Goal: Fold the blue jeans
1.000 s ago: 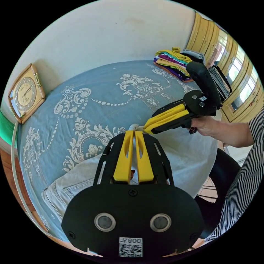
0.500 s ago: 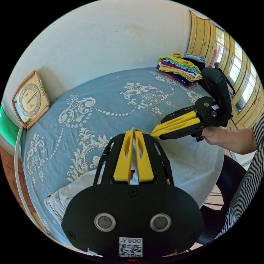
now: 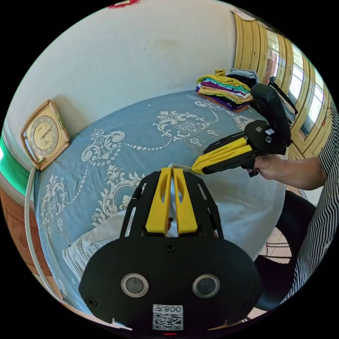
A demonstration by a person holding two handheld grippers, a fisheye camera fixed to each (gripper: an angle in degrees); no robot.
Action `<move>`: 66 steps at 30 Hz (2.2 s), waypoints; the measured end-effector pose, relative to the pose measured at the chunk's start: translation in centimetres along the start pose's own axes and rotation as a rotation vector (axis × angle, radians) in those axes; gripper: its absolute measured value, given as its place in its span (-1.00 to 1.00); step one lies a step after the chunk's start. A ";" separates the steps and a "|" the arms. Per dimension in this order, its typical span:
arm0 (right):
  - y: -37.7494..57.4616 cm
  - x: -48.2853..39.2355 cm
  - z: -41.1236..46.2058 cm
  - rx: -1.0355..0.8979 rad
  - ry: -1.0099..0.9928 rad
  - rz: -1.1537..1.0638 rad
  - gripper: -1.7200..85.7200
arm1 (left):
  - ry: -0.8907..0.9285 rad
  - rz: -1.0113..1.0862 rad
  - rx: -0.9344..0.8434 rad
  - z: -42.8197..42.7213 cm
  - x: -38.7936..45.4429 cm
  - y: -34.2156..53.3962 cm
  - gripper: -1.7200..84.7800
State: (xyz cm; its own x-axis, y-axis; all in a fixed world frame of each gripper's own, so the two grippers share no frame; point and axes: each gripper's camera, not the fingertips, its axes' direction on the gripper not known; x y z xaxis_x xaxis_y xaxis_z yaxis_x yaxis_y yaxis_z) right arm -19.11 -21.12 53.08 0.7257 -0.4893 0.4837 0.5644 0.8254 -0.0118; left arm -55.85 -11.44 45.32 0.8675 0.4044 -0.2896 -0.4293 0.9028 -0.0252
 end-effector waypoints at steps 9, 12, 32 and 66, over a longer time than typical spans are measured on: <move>-0.8 3.3 -0.2 -0.022 -0.007 0.132 -0.96 | -0.014 -0.178 -0.006 -0.8 -2.2 1.7 -0.95; -1.5 2.8 -1.0 0.019 -0.075 0.099 -0.96 | -0.037 -0.246 0.012 -3.0 -2.9 3.7 -0.95; -6.0 4.3 3.7 -0.180 -0.107 0.085 -0.96 | -0.411 -0.534 -0.296 -3.2 -7.5 11.1 -0.95; 11.7 5.9 -12.0 -0.103 0.148 0.324 -0.96 | 0.063 -0.117 -0.180 -1.3 12.4 -1.9 -0.96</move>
State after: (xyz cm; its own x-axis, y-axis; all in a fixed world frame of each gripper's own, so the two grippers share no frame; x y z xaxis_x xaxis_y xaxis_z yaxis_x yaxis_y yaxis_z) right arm -3.46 -17.71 45.25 0.9181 -0.2491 0.3083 0.3272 0.9153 -0.2348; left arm -44.56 -8.33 40.54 0.8991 0.2836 -0.3335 -0.3695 0.9001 -0.2307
